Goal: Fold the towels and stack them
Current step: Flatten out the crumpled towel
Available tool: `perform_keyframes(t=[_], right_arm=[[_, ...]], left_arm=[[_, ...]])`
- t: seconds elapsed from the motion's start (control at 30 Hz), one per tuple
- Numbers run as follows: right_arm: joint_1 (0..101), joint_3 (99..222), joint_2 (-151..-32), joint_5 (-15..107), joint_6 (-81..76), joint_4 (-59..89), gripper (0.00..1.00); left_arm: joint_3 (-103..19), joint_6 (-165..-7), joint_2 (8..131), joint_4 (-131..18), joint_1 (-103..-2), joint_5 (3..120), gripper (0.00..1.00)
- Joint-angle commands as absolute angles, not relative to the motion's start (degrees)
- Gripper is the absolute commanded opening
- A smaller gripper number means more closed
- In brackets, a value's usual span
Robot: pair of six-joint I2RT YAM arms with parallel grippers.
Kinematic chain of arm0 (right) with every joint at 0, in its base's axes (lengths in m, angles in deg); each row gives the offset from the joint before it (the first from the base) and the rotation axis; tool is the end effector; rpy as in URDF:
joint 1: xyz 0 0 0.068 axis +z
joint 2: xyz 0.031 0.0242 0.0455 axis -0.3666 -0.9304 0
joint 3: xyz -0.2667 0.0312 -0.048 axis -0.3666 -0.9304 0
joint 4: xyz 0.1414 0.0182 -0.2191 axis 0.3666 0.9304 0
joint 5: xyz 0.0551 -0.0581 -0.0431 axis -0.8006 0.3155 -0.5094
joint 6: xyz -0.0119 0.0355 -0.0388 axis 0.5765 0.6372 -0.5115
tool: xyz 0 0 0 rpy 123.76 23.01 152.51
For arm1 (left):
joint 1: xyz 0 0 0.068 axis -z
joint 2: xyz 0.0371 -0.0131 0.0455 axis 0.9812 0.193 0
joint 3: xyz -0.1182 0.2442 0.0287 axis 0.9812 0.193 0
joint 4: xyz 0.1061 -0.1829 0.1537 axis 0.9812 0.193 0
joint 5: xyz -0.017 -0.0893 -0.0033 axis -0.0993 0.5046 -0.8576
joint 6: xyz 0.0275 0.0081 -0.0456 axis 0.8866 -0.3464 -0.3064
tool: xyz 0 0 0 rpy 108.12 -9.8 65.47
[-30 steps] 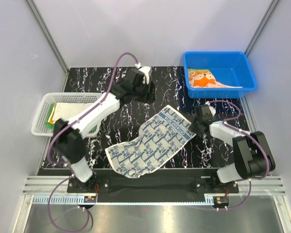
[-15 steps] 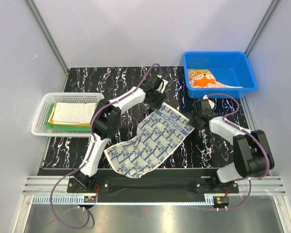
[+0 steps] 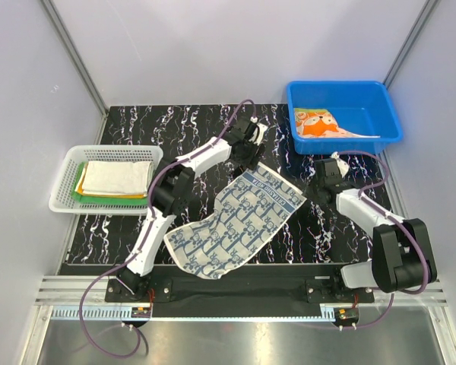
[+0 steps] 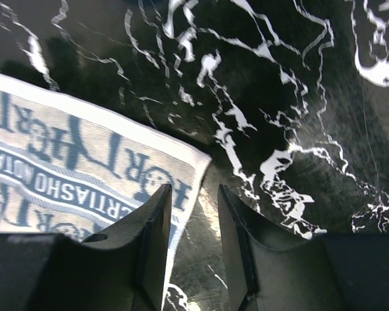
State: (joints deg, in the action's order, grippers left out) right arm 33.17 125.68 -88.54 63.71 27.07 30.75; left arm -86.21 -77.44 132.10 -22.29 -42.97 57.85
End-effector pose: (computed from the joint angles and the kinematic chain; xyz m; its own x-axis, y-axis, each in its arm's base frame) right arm 0.2587 0.0471 0.1854 -0.6860 0.4543 -0.5684 0.3874 0.8892 0.2433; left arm 0.4279 -0.3133 0.1633 -0.6899 0.4381 -0.5762 0.5873 0.8042 -0.0917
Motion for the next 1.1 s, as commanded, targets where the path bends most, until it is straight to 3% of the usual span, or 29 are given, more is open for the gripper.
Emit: perform_keyframes(t=[0.0,0.3,0.4,0.53,0.57,0.63,0.97,1.07], right_arm=[[32.85,123.85,-89.49,65.84,29.29,27.97,0.42],[32.32,124.02,-98.63,63.38,31.75,20.24,0.41],[32.32,124.55,-99.69,62.94,31.49,19.45,0.35],[32.23,125.87,-101.18,60.92,29.83,18.66,0.16],[32.32,126.65,-101.53,60.13,28.77,18.13,0.05],[32.23,128.06,-102.67,56.80,25.19,16.64,0.00],[32.23,149.31,-105.92,44.76,10.32,18.30,0.00],[32.41,154.93,-108.91,36.61,7.15,15.68,0.00]], left_arm=[[-89.41,-76.96,133.50,-24.33,-42.66,59.93,0.65],[-90.29,-77.84,135.78,-23.80,-41.78,60.72,0.60],[-90.37,-78.28,136.05,-24.06,-41.69,62.83,0.55],[-90.90,-79.16,136.84,-23.19,-41.69,64.85,0.28],[-91.08,-79.33,136.84,-22.75,-41.78,64.94,0.10],[-91.78,-79.16,135.97,-20.30,-42.04,63.37,0.00],[-79.93,-83.03,115.58,-24.76,-50.21,62.39,0.00],[-82.89,-82.76,114.60,-22.14,-52.58,60.99,0.00]])
